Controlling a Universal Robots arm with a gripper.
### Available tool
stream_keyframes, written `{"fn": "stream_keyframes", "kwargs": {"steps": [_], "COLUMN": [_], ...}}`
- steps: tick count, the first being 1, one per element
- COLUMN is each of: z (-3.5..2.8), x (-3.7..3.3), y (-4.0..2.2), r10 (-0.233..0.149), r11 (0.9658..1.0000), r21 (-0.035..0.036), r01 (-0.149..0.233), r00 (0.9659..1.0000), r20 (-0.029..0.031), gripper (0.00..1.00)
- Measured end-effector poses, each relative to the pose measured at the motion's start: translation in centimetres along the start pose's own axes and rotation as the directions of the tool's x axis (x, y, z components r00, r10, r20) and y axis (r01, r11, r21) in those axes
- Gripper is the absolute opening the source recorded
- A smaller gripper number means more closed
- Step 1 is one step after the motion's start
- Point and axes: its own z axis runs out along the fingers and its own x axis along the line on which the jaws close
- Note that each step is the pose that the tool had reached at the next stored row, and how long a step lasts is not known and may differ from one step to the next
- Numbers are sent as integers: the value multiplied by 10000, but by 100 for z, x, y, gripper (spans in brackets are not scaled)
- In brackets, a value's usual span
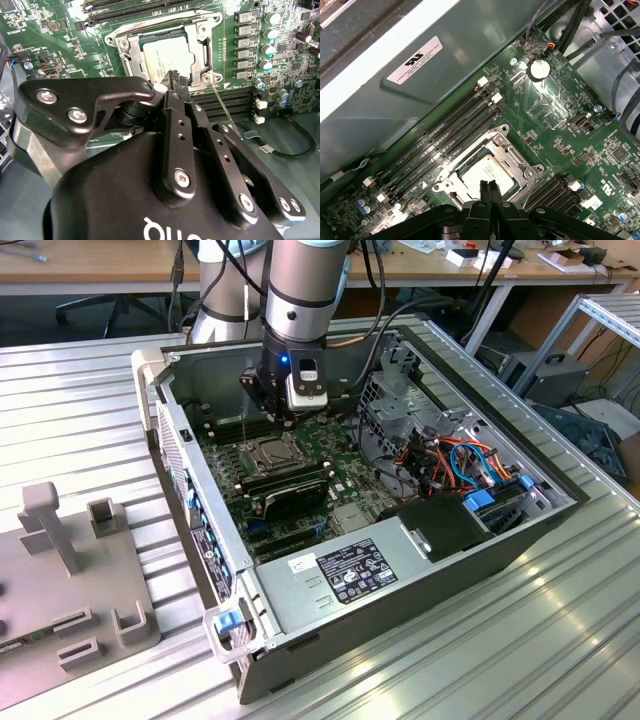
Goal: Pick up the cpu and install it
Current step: 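Install the first cpu locking lever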
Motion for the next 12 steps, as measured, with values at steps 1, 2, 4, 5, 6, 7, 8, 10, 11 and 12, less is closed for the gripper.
{"fn": "stream_keyframes", "kwargs": {"steps": [1, 2, 4, 5, 6, 7, 8, 10, 11, 12], "z": [0, 0, 0, 0, 0, 0, 0, 0, 0, 0], "x": [0, 0, 0, 0, 0, 0, 0, 0, 0, 0], "y": [0, 0, 0, 0, 0, 0, 0, 0, 0, 0], "r10": [-74, -190, -500, -719, -902, -1098, -1282, -1659, -1828, -2019], "r11": [10000, 9998, 9988, 9974, 9959, 9940, 9918, 9861, 9832, 9794], "r21": [0, -1, -1, -1, -2, -3, -3, -4, -5, -6], "r01": [74, 190, 500, 719, 902, 1098, 1282, 1659, 1828, 2019], "r00": [10000, 9998, 9988, 9974, 9959, 9940, 9917, 9861, 9831, 9794], "r20": [-1, -4, -10, -15, -19, -23, -27, -34, -38, -42], "gripper": [11, 11, 11, 11, 11, 11, 11, 11, 11, 11]}}
